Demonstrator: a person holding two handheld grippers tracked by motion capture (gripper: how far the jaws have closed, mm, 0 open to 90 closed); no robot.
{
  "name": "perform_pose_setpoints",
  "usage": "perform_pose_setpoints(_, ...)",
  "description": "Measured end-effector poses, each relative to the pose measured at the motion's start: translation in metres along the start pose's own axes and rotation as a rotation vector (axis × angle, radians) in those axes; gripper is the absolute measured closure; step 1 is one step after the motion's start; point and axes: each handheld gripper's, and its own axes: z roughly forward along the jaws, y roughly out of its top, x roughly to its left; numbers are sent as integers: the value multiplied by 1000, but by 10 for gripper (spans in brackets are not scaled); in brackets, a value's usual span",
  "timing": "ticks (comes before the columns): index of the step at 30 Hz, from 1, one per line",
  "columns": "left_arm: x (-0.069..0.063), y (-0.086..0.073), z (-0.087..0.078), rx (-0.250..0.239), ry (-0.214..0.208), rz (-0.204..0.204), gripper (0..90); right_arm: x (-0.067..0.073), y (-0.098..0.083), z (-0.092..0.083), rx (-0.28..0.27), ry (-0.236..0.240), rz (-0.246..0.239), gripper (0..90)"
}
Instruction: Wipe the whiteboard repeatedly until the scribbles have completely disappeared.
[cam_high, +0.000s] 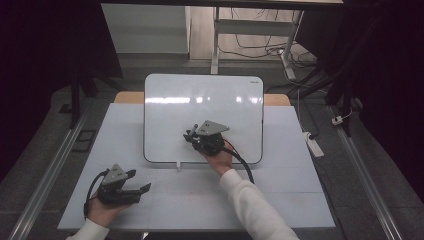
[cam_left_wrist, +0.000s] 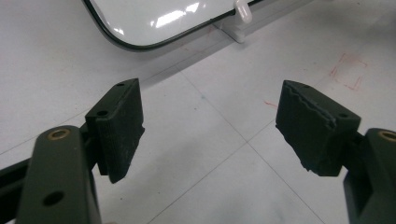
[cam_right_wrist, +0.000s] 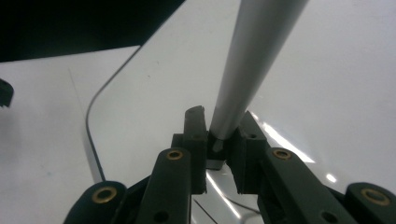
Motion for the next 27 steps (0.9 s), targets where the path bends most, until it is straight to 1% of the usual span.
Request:
perform_pose_setpoints(1,0,0,0,-2,0,0,238,-14,1,-11,-41,-80,57,779)
perform_pose_setpoints(2,-1,0,-1,-3,1,1,238,-14,1,-11,-41,-80,57,779)
perform_pose_setpoints(3,-1,0,-1,-4,1,1,239,-25,1,-21,-73,-134,115,779)
perform_pose_setpoints(5,-1,1,0,-3,1,2,238,-24,0,-22,-75,-133,120,779)
perform_pose_setpoints(6,-1,1,0,-1,0,3,238,-13,-5,-18,-37,-86,70,779)
perform_pose_setpoints(7,-1,1,1,3,0,4,238,-13,-5,-18,-37,-86,70,779)
perform_pose_setpoints(8,-1,1,2,5,0,4,238,-6,-8,-15,-19,-59,37,779)
perform_pose_setpoints(9,-1,1,2,5,0,3,238,-6,-9,-18,-8,-66,2,779)
perform_pose_setpoints(10,-1,1,1,4,2,3,238,-12,-9,-23,-27,-95,31,779)
perform_pose_setpoints(11,-1,0,1,3,2,2,238,-12,-9,-23,-27,-95,31,779)
perform_pose_setpoints(12,-1,0,0,1,2,1,238,-25,-9,-31,-77,-155,104,779)
perform_pose_setpoints(13,-1,0,0,-1,1,-1,238,-25,-10,-32,-88,-153,125,779)
perform_pose_setpoints(14,-1,1,1,-1,0,-2,238,-25,-10,-32,-88,-153,125,779)
perform_pose_setpoints(16,-1,1,2,4,-2,-2,238,-4,-15,-18,-37,-47,67,779)
perform_pose_setpoints(17,0,1,2,6,-2,-2,238,-4,-15,-18,-37,-47,67,779)
perform_pose_setpoints(18,0,1,2,7,-2,-1,237,4,-17,-13,-16,-12,26,779)
perform_pose_setpoints(19,-1,0,1,4,-1,-2,237,5,-16,-12,-7,-9,6,779)
perform_pose_setpoints(20,-1,0,1,4,-1,-2,237,-1,-16,-15,-27,-27,42,779)
perform_pose_setpoints(21,-1,0,1,1,-1,-4,237,-1,-16,-15,-27,-27,42,779)
perform_pose_setpoints(22,-1,0,0,0,0,-5,237,-7,-15,-19,-51,-66,70,779)
perform_pose_setpoints(23,-1,0,0,-1,0,-6,237,-10,-15,-21,-66,-89,94,779)
perform_pose_setpoints(24,-1,0,1,-1,-1,-5,237,-9,-16,-21,-70,-84,103,779)
perform_pose_setpoints(25,0,1,1,2,-3,-3,238,3,-18,-15,-25,-26,68,779)
perform_pose_setpoints(26,0,1,2,4,-4,-2,238,3,-18,-15,-25,-26,68,779)
perform_pose_setpoints(27,0,1,3,7,-5,-2,237,10,-20,-12,1,3,28,780)
